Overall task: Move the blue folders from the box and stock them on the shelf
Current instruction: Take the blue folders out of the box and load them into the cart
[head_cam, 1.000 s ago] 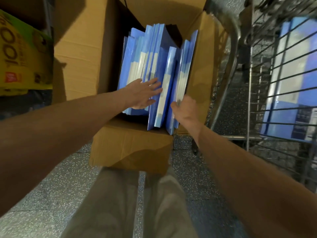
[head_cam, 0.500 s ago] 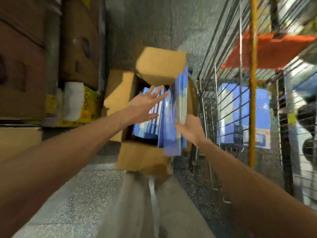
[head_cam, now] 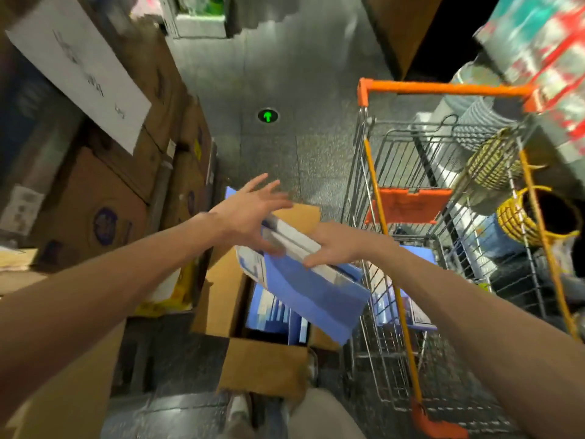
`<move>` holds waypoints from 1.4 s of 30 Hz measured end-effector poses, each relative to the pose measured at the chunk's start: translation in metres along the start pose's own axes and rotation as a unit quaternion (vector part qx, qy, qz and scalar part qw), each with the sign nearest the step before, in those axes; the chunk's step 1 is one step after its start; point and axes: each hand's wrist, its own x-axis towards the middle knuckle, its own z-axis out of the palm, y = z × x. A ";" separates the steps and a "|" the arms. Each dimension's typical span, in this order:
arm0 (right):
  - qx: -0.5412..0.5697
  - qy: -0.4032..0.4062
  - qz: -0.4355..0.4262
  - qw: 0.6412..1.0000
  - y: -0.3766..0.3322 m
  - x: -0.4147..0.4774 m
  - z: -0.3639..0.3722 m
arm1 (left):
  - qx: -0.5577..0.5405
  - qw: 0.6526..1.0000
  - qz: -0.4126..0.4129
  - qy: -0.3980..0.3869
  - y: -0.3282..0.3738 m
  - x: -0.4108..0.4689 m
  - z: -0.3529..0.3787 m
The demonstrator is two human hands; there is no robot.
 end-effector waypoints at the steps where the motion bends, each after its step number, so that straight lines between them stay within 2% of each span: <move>1: -0.020 -0.001 0.004 1.000 -0.014 -0.007 -0.007 | -0.013 1.000 -0.002 0.003 -0.001 -0.007 -0.005; 9: -0.127 0.054 0.031 0.990 -0.098 -0.054 -0.016 | -0.087 0.986 -0.040 0.136 0.004 -0.078 -0.031; 12: -0.202 0.089 0.082 0.972 -0.122 -0.075 -0.018 | -0.112 0.978 -0.053 0.168 0.014 -0.097 -0.035; 16: -0.220 0.232 0.134 0.938 -0.124 -0.102 -0.015 | -0.144 0.968 -0.080 0.187 0.034 -0.099 -0.047; 19: -0.226 0.381 0.145 0.885 -0.107 -0.123 -0.010 | -0.199 0.951 -0.120 0.205 0.044 -0.094 -0.056; 23: -0.107 0.542 0.182 0.814 -0.083 -0.153 0.005 | -0.314 0.913 -0.163 0.204 0.058 -0.086 -0.067; 25: -0.012 0.593 0.210 0.777 -0.070 -0.165 0.017 | -0.379 0.887 -0.169 0.200 0.070 -0.079 -0.073; 28: 0.164 0.603 0.272 0.732 -0.043 -0.182 0.038 | -0.458 0.851 -0.169 0.191 0.095 -0.064 -0.081; 33: 0.463 0.590 0.279 0.600 -0.001 -0.229 0.081 | -0.549 0.806 -0.149 0.161 0.155 -0.034 -0.087; 37: 0.568 0.574 0.246 0.536 0.041 -0.264 0.122 | -0.613 0.766 -0.157 0.115 0.222 -0.008 -0.081; 42: 0.589 0.650 0.220 0.427 0.096 -0.328 0.166 | -0.671 0.715 -0.176 0.079 0.326 0.022 -0.068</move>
